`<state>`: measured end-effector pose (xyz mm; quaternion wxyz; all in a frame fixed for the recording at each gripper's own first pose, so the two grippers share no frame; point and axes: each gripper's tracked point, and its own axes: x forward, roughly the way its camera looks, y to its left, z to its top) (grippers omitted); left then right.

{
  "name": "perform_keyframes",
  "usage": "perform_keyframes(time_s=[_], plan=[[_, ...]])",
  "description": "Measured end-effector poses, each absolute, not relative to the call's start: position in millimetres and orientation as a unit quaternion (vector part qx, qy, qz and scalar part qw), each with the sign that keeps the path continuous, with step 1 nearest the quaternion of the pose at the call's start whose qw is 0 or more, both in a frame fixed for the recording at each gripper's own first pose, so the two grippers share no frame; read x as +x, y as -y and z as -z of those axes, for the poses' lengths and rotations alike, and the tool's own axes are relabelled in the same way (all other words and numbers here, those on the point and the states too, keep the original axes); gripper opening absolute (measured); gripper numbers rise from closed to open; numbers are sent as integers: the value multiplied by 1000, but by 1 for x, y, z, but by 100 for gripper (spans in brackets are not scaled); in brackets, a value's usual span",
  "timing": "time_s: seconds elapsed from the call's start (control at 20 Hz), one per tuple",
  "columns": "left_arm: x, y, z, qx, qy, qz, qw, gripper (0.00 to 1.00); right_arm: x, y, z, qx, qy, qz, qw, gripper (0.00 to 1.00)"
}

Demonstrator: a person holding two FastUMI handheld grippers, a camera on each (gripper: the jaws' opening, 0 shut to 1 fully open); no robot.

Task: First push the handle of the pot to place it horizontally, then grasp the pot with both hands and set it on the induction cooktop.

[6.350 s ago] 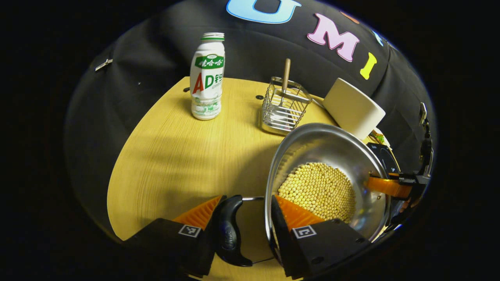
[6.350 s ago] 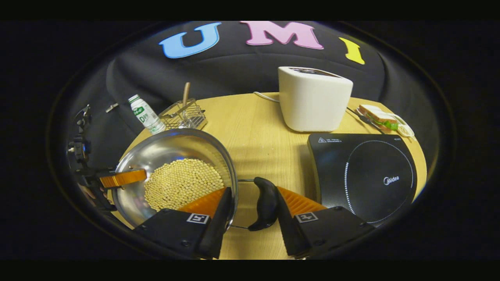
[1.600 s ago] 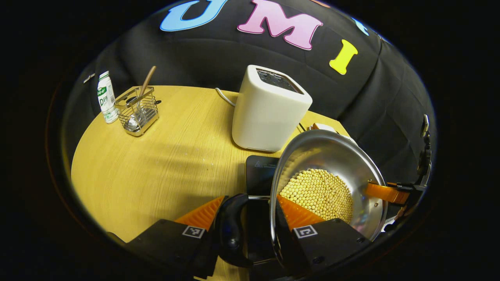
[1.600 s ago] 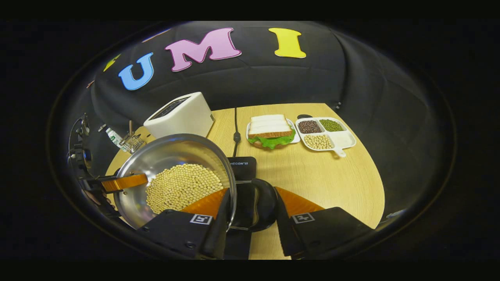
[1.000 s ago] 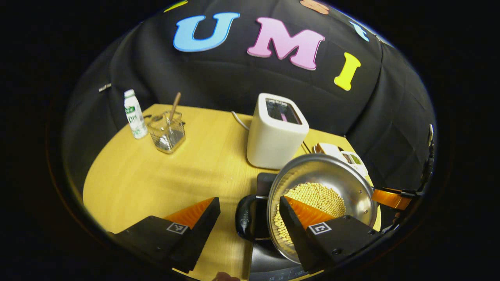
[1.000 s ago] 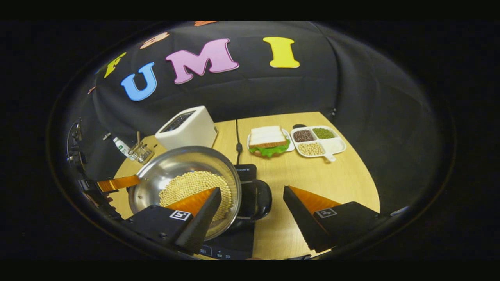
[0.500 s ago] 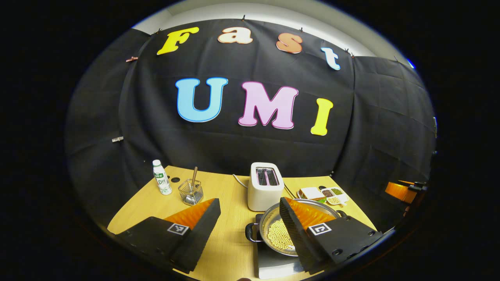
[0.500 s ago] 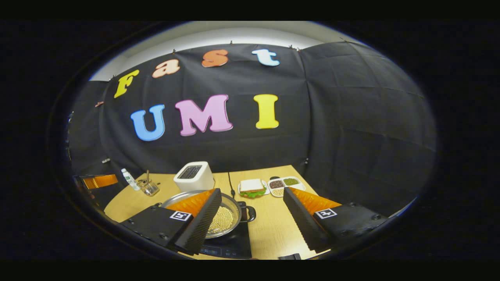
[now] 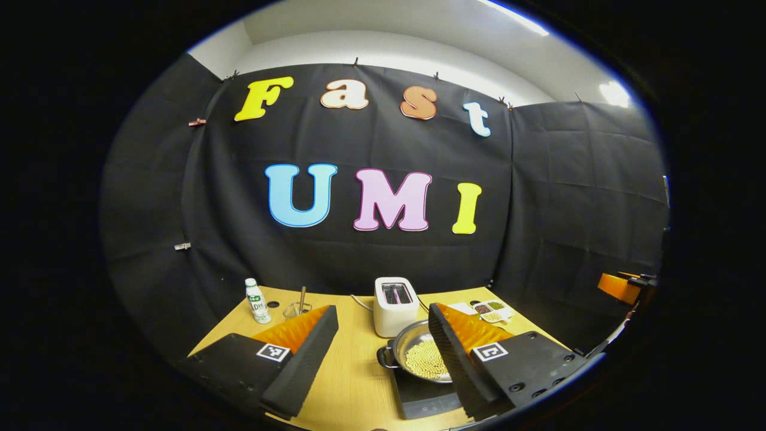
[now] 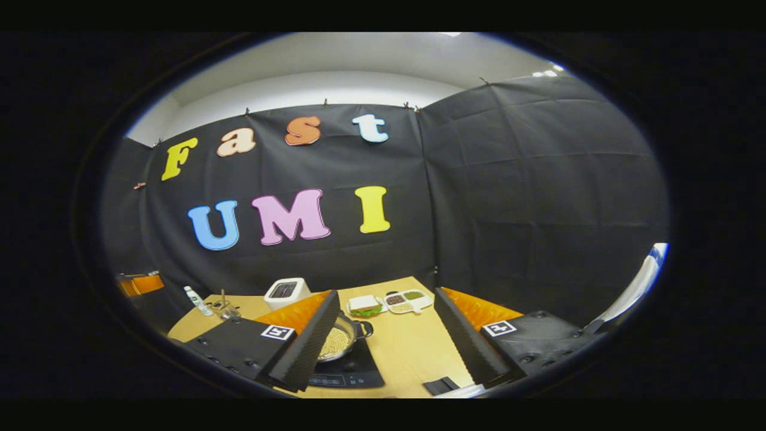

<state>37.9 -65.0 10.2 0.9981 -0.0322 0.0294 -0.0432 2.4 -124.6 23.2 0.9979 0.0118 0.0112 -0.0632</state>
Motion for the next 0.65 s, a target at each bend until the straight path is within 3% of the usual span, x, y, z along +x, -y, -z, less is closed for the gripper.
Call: perform_keyframes(time_s=[0.65], plan=[[5, 30, -7, -30, 3, 7, 1000, 95, -34, 125, -21, 14, -2, 82, 997, 98]])
